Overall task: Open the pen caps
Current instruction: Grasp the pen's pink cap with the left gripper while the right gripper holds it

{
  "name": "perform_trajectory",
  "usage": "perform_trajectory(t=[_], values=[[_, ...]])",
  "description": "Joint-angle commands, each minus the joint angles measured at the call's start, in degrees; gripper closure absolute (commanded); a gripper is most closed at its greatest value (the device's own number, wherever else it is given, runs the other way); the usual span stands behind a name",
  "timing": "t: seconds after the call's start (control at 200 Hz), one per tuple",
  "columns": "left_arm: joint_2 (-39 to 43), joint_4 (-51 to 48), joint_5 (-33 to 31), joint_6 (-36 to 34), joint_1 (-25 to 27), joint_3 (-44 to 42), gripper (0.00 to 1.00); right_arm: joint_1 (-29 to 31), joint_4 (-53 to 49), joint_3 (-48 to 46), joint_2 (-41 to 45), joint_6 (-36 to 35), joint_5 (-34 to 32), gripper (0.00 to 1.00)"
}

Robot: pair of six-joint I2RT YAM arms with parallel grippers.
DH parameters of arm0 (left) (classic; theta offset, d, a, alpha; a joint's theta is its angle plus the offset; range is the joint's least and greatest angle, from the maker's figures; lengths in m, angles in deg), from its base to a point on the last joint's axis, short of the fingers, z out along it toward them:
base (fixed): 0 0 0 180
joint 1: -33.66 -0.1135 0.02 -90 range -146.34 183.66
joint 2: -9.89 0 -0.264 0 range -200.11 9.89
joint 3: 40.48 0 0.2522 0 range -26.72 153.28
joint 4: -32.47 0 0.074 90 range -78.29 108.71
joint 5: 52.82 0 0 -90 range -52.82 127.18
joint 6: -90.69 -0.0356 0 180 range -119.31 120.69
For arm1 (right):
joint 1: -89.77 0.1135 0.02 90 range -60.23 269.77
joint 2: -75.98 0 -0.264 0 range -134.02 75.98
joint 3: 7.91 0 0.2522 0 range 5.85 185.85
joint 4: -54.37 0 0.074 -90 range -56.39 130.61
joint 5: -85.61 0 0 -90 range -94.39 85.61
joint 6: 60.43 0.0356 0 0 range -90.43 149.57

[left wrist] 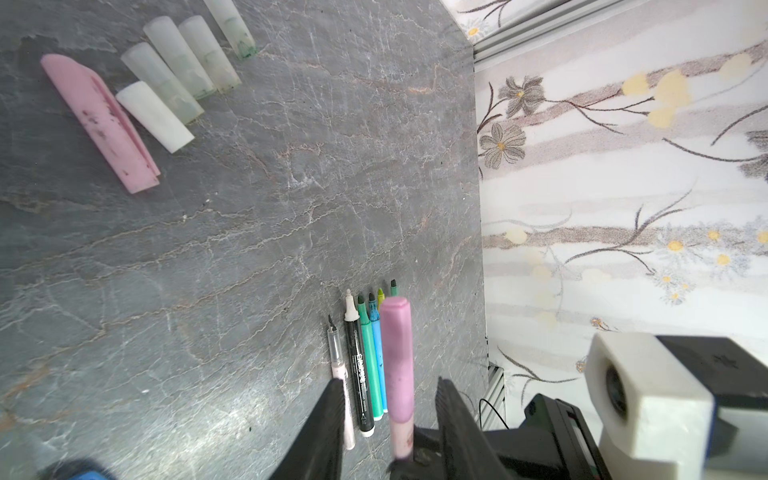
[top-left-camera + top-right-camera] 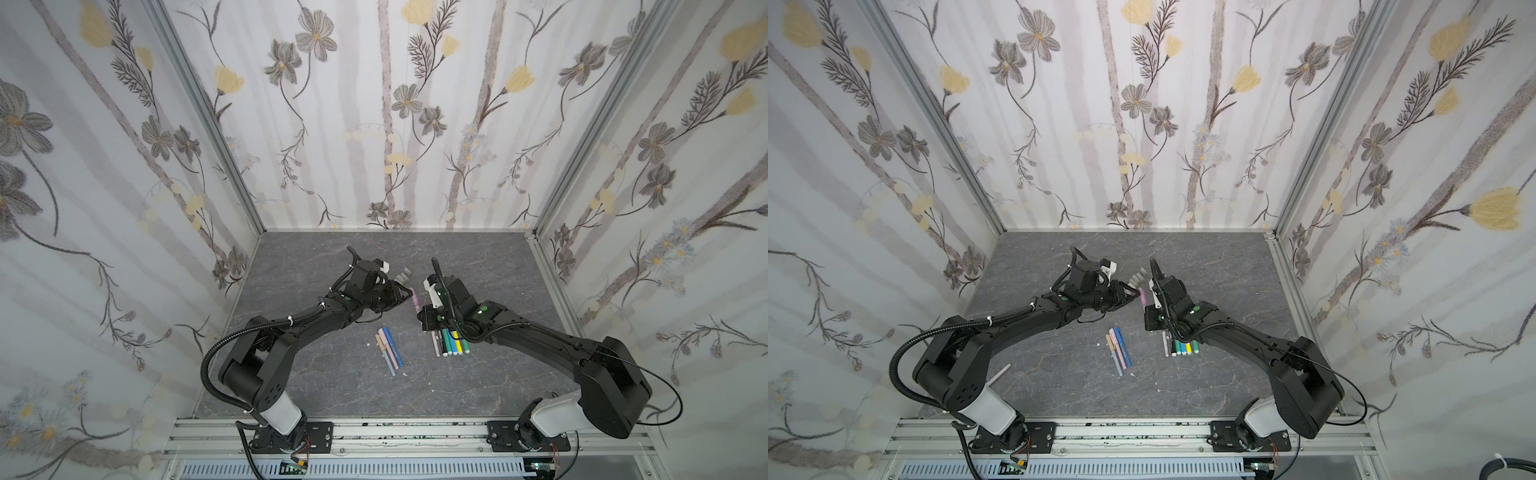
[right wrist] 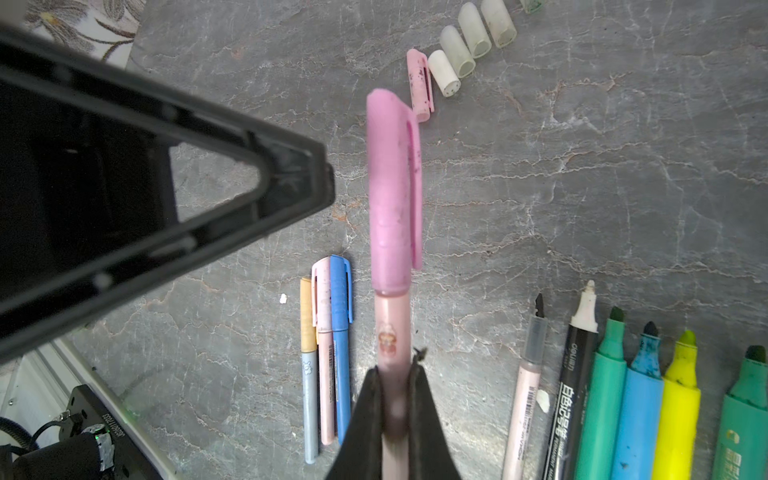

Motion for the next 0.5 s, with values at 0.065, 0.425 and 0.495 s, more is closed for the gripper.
perform_trajectory(t=[0.065,0.425,0.495], values=[[-2.2,2.8,0.1,0.8,0.7,1.7,0.64,0.0,2.2,0.4,0.3,0.4,1.5,1.00],[-4.5,2.2,0.2,0.1,1.4,3.5,0.76,0.0,2.4,0.9,-0.2,0.6,2.0,1.00],[-4.7,2.2,0.2,0.2,1.4,3.5,0.80,0.0,2.5,0.9,-0.3,0.6,2.0,1.00]])
